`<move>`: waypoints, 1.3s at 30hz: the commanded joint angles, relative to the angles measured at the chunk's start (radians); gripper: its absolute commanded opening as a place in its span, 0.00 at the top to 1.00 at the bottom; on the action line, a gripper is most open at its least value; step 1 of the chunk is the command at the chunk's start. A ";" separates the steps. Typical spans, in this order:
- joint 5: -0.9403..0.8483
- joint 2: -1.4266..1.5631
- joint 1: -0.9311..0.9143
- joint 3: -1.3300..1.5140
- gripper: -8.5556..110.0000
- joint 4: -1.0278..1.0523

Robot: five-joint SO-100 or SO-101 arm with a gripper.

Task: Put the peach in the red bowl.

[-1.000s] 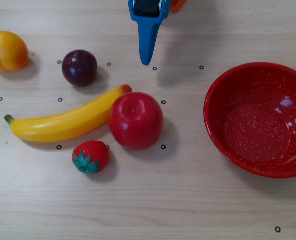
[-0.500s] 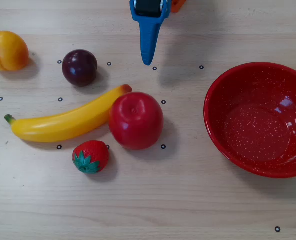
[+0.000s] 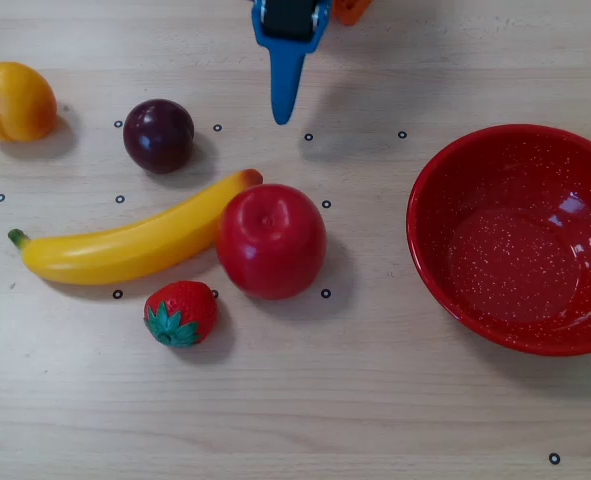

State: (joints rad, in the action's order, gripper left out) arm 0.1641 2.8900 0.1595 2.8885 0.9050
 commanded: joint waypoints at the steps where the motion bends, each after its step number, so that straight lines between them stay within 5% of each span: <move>1: 0.057 -0.069 0.043 -0.133 0.93 -0.011; 27: 0.353 -0.862 0.471 -0.994 0.93 0.334; 39: 0.480 -1.310 0.632 -1.611 0.91 0.597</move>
State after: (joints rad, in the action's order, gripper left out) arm 0.6182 1.5800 0.7563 1.4005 1.4834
